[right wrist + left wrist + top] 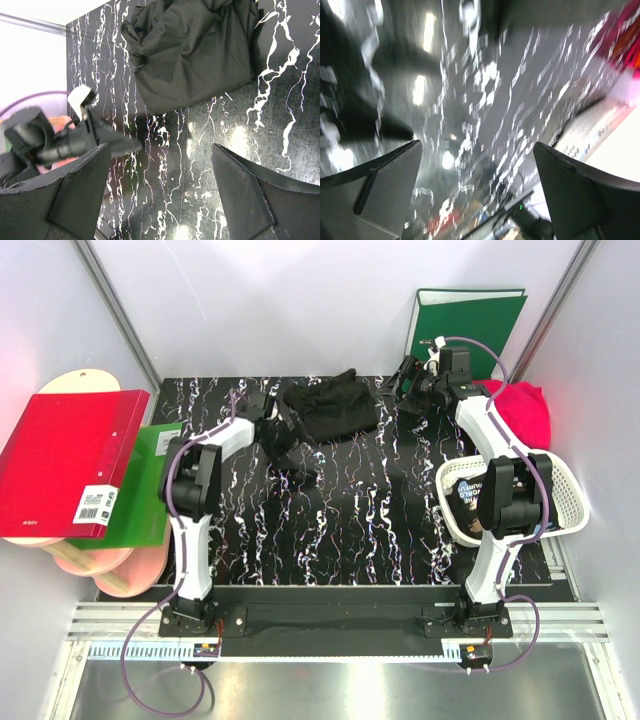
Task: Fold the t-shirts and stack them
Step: Smooth out wrinkles on the folded tshirt
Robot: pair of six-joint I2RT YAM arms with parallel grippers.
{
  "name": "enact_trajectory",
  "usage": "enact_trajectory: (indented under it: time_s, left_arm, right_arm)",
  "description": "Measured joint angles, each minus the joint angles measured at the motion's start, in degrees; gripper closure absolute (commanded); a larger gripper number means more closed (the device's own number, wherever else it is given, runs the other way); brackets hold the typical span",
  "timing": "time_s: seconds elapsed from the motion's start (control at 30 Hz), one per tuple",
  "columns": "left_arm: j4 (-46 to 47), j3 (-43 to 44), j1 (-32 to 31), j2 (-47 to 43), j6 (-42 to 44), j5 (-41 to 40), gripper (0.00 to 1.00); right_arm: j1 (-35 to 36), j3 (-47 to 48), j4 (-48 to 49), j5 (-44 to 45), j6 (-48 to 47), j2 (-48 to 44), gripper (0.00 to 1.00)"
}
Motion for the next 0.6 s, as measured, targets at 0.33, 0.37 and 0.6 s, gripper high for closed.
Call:
enact_trajectory:
  time_s: [0.33,0.37,0.6]
  left_arm:
    - [0.2,21.4,0.2,14.3,-3.0,-1.8,0.10]
    - [0.3,23.0,0.2,15.4,-3.4,-2.0,0.27]
    - [1.9,29.4,0.2,22.7,-7.2,-0.3,1.00]
  right_arm:
    - [-0.1,-0.2,0.1,-0.4,-0.1,0.0,0.11]
    - [-0.1,-0.2,0.1,-0.4,-0.1,0.0,0.12]
    - [-0.4,-0.2,0.1,-0.5,-0.1,0.0,0.12]
